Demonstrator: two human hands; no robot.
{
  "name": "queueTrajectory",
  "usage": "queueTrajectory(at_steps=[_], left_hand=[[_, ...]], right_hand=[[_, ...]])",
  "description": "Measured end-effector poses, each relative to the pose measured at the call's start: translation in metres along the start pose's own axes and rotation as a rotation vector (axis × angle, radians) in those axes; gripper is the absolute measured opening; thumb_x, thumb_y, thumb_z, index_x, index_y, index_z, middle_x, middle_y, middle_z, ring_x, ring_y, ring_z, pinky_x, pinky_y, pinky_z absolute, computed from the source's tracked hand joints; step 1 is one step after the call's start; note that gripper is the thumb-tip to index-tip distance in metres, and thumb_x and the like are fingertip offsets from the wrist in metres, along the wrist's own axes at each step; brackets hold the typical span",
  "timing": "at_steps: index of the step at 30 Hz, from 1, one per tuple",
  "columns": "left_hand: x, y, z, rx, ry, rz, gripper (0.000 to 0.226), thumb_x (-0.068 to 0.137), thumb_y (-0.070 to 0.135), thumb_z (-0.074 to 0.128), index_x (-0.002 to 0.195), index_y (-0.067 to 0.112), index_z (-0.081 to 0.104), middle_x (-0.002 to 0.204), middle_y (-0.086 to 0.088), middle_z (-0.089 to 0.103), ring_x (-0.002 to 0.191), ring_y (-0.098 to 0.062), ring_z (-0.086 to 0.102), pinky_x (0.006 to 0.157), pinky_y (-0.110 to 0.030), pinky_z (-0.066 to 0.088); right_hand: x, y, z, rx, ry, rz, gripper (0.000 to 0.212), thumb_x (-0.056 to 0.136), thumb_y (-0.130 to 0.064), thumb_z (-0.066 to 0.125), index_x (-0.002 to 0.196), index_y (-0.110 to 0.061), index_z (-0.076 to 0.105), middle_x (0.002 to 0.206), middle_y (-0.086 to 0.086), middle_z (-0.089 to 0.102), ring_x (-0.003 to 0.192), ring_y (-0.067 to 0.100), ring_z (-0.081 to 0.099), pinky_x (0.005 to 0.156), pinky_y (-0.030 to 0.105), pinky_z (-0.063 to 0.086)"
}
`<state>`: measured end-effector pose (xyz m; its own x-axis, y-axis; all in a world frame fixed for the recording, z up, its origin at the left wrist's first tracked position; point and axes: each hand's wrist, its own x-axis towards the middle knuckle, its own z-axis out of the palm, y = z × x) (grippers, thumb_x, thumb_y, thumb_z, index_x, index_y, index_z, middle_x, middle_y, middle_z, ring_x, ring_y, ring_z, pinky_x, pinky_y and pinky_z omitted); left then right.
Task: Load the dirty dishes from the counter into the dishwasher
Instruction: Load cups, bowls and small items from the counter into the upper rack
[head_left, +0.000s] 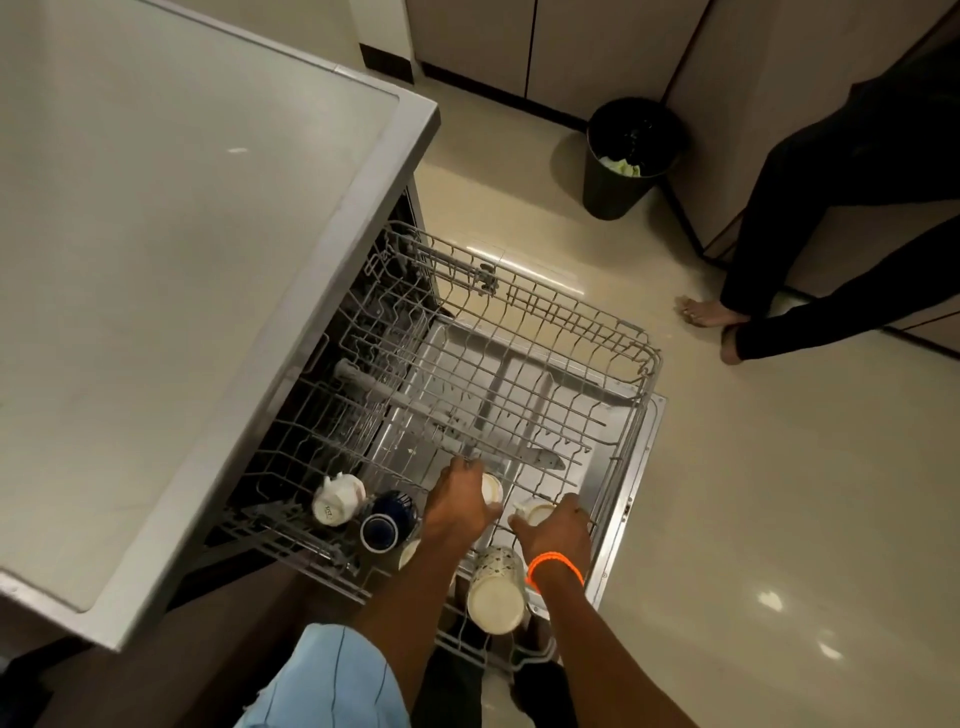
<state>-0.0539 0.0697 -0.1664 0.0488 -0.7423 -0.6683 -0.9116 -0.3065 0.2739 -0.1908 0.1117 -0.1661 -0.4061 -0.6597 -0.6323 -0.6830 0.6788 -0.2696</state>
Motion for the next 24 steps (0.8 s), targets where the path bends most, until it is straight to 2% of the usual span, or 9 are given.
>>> queueTrajectory(at_steps=[7,13,16,19,24], left_hand=[[-0.008,0.006,-0.004,0.043,0.022,-0.01,0.079,0.083,0.038,0.079,0.149,0.018,0.04,0.146,-0.01,0.043,0.134,-0.027,0.043,0.109,-0.039,0.044],[-0.028,0.008,-0.024,0.081,0.061,0.011,0.075,0.079,0.042,0.082,0.141,0.019,0.047,0.141,-0.008,0.048,0.13,-0.025,0.047,0.106,-0.04,0.047],[-0.045,0.01,-0.043,0.069,0.102,0.03,0.067,0.081,0.046,0.08,0.135,0.019,0.052,0.137,-0.007,0.051,0.127,-0.025,0.05,0.103,-0.041,0.05],[-0.066,0.015,-0.068,0.044,0.159,0.038,0.053,0.087,0.046,0.073,0.129,0.018,0.056,0.133,-0.006,0.053,0.121,-0.025,0.054,0.098,-0.04,0.051],[-0.106,0.02,-0.109,-0.011,0.258,0.044,0.041,0.094,0.043,0.063,0.124,0.016,0.061,0.13,-0.007,0.056,0.119,-0.025,0.056,0.095,-0.04,0.052]], right_hand=[[-0.002,-0.001,-0.006,-0.026,-0.059,-0.021,0.083,0.074,-0.049,0.081,0.133,-0.009,0.04,0.131,0.017,0.051,0.118,0.035,0.056,0.094,0.039,0.05],[-0.023,-0.008,-0.032,-0.047,0.002,-0.061,0.077,0.077,-0.049,0.079,0.133,-0.012,0.042,0.127,0.012,0.054,0.117,0.031,0.056,0.092,0.04,0.052],[-0.037,-0.017,-0.052,-0.062,0.029,-0.087,0.069,0.08,-0.048,0.076,0.131,-0.014,0.045,0.126,0.01,0.056,0.117,0.03,0.056,0.088,0.039,0.052],[-0.054,-0.03,-0.073,-0.054,0.053,-0.138,0.068,0.082,-0.046,0.074,0.135,-0.015,0.045,0.13,0.01,0.056,0.121,0.031,0.055,0.091,0.04,0.052],[-0.087,-0.058,-0.103,-0.043,0.09,-0.257,0.058,0.084,-0.045,0.072,0.128,-0.015,0.05,0.125,0.009,0.058,0.116,0.03,0.056,0.087,0.04,0.052]])
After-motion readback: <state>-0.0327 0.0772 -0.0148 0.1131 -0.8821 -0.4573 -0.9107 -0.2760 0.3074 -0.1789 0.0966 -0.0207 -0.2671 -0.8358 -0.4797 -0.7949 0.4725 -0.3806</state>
